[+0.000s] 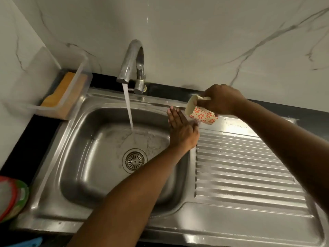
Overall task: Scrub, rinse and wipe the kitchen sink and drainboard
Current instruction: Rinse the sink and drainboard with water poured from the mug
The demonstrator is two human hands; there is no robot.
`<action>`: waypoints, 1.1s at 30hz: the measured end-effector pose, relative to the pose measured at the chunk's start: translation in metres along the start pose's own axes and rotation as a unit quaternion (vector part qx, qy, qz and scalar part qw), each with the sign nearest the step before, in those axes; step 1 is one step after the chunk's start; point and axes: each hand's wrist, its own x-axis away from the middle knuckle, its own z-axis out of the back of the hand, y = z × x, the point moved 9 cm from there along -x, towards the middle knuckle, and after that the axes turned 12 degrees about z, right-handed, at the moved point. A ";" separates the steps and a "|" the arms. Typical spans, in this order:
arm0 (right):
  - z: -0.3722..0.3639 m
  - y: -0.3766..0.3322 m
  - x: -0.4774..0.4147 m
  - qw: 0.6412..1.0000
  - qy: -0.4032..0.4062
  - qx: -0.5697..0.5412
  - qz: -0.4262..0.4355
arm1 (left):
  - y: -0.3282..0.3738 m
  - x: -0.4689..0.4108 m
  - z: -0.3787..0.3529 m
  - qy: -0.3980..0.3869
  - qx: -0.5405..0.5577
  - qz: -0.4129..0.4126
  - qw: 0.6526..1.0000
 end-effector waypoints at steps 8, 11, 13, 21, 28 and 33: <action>0.005 -0.034 -0.016 0.996 0.052 0.046 0.048 | -0.034 -0.014 0.038 0.110 -0.013 0.043 0.993; 0.007 -0.051 -0.028 0.994 0.070 0.044 0.067 | -0.048 -0.032 0.069 0.142 -0.024 0.061 0.988; 0.006 -0.051 -0.031 0.995 0.066 0.033 0.064 | -0.048 -0.040 0.077 0.146 -0.059 0.037 0.987; 0.007 0.028 0.010 0.998 -0.002 -0.064 -0.025 | 0.002 0.001 0.003 0.033 -0.208 -0.203 0.956; 0.023 0.072 0.047 0.996 0.031 0.068 -0.046 | 0.024 0.009 0.004 -0.039 -0.247 -0.290 0.924; 0.016 0.044 0.047 0.990 0.059 0.129 0.010 | 0.020 -0.010 0.021 0.015 -0.269 -0.251 0.930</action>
